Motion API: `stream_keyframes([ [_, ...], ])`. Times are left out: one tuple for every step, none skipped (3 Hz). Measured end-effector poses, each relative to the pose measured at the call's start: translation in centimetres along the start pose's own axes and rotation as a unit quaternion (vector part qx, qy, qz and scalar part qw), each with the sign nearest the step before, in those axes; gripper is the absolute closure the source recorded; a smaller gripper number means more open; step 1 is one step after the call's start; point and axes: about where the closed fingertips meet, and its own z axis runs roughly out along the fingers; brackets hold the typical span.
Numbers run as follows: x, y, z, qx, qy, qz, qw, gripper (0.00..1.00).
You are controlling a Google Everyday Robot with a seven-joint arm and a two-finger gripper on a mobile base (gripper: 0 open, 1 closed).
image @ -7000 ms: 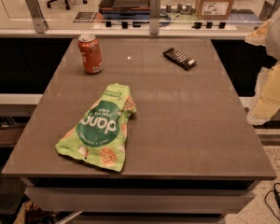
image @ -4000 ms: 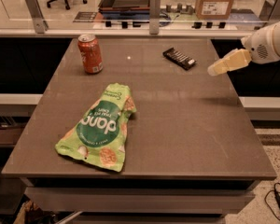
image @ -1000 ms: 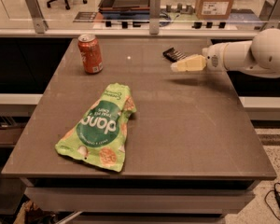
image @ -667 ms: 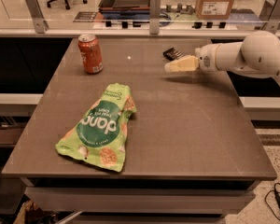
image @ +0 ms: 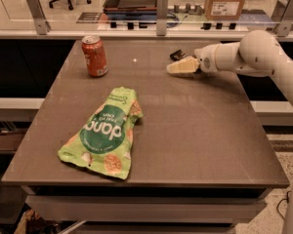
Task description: Move rxbar chocolate near green rice chip bag
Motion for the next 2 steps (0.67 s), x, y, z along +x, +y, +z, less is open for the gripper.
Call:
stream_keyframes([
  [0.49, 0.10, 0.93, -0.006, 0.004, 0.006, 1.0000, 0.41],
  [0.09, 0.15, 0.73, -0.007, 0.004, 0.006, 1.0000, 0.64],
])
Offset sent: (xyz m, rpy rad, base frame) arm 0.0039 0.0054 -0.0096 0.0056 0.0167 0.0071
